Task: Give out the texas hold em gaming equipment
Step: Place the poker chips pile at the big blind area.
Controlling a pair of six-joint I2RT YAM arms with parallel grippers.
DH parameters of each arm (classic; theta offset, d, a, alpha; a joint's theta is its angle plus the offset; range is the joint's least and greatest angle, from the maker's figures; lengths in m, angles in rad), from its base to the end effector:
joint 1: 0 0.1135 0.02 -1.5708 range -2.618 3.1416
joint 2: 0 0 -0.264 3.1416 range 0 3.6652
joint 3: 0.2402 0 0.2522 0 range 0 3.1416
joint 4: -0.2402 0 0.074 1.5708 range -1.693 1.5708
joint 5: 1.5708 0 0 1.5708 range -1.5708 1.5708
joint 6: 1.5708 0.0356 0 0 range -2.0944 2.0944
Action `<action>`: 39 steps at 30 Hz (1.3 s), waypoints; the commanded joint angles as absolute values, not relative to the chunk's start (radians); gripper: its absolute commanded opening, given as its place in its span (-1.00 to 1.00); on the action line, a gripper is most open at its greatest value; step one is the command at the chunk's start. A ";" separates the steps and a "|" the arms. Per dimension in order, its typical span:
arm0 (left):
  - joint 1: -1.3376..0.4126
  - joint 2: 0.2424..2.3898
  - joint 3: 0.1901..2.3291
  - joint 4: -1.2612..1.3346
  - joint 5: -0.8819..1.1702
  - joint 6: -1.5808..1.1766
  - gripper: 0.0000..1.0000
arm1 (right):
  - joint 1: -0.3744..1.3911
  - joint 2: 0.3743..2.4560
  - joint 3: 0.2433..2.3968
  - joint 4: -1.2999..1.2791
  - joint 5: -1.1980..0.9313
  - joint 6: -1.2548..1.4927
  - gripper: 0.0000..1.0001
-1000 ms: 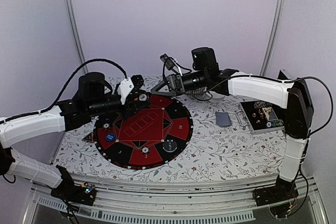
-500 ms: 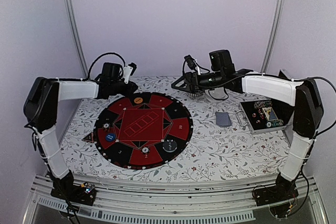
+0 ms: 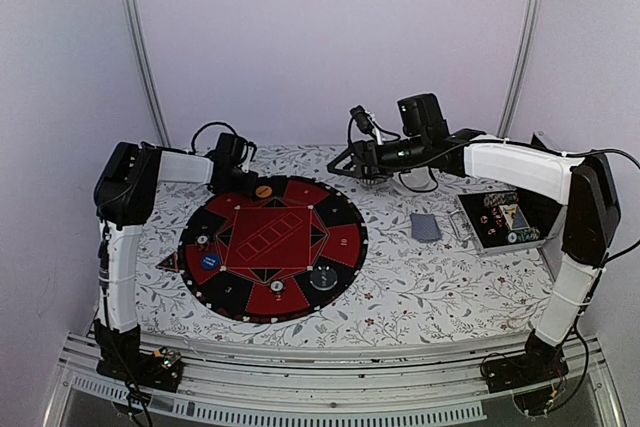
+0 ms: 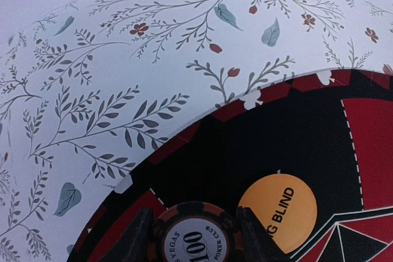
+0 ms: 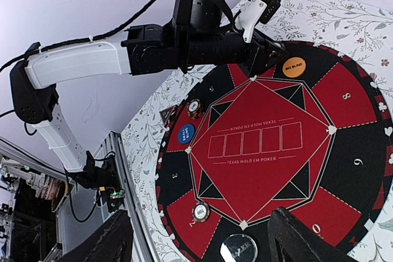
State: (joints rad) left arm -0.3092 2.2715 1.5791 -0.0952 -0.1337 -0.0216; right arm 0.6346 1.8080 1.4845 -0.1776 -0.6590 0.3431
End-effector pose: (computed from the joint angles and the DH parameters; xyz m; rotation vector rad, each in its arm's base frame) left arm 0.4722 -0.1459 0.1277 0.2723 2.3336 -0.0046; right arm 0.3277 0.2683 0.3001 -0.7488 2.0795 1.2567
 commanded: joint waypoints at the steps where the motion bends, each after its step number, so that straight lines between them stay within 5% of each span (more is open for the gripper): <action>1: -0.301 2.270 1.562 -0.093 -0.169 -0.124 -1.00 | 0.635 1.804 1.531 -0.198 -0.649 0.322 0.55; 13: -0.297 2.324 1.590 -0.133 -0.203 -0.179 -1.00 | 0.635 1.785 1.545 -0.221 -0.643 0.307 0.55; 28: -0.312 2.287 1.468 -0.075 -0.283 -0.222 -0.15 | 0.635 1.778 1.560 -0.230 -0.653 0.299 0.55; 39: -0.312 2.258 1.453 -0.074 -0.283 -0.235 0.05 | 0.635 1.778 1.571 -0.235 -0.657 0.295 0.56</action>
State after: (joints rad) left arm -0.3202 2.2814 1.4895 0.0246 -0.2451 -0.2260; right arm 0.6346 1.8076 1.5349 -0.2256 -0.6590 0.3119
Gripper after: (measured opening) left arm 0.519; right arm 0.779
